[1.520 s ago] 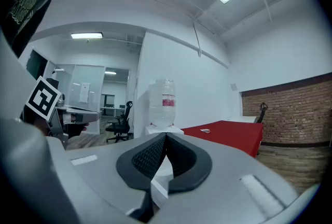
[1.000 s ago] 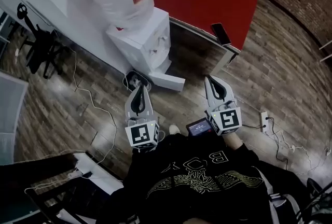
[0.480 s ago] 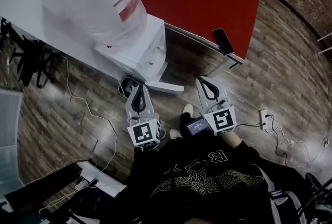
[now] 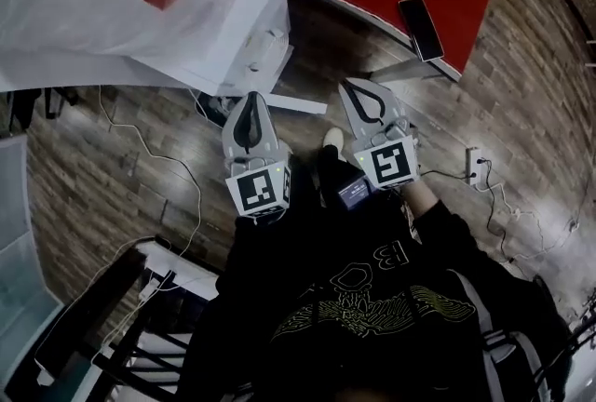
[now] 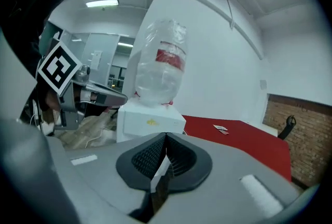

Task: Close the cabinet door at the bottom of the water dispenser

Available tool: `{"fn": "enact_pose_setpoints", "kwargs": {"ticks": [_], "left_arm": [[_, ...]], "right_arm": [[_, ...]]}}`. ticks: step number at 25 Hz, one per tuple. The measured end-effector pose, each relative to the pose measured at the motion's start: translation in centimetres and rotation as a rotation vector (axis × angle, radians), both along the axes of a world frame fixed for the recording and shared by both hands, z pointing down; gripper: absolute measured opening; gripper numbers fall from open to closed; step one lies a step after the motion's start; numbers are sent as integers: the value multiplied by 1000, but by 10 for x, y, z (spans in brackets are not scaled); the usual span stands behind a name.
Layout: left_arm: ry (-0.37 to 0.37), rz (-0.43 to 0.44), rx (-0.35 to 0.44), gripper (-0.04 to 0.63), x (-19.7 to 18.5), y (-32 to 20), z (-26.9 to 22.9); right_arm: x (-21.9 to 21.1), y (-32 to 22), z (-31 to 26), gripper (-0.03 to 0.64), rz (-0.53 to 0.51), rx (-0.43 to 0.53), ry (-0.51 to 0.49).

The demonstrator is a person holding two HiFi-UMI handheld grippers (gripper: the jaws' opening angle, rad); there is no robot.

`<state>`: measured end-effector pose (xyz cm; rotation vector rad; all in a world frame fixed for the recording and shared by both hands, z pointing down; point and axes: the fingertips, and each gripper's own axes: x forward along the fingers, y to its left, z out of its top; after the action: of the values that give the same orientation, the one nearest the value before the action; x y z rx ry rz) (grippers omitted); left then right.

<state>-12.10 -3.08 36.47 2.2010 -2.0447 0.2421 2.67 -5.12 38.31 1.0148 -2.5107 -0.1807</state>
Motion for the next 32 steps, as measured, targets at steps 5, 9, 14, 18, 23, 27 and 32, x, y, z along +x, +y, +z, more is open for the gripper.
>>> {"fn": "enact_pose_setpoints", "kwargs": {"ticks": [5,9,14,18,23,27,32], "left_arm": [[-25,83,-72,8,11,-17,67],[-47,119,-130,8,20,-28,135],[-38,101,-194,8,27,-30,205],[-42,83,-218,8,25,-29,246],[-36,42,-280,8,14,-19,286],[-31,41,-318,8,10,-5,299],[-37,84,-359,8,13,-3,317]], "right_arm": [[-1,-10,73,35,-22,-73,67],[-7,-12,150,61,-35,-157,87],[-6,8,239,118,-57,-289,143],[-2,19,295,127,-74,-323,195],[3,33,376,114,-79,-436,260],[7,45,428,117,-69,-554,327],[1,49,461,117,-83,-634,367]]}}
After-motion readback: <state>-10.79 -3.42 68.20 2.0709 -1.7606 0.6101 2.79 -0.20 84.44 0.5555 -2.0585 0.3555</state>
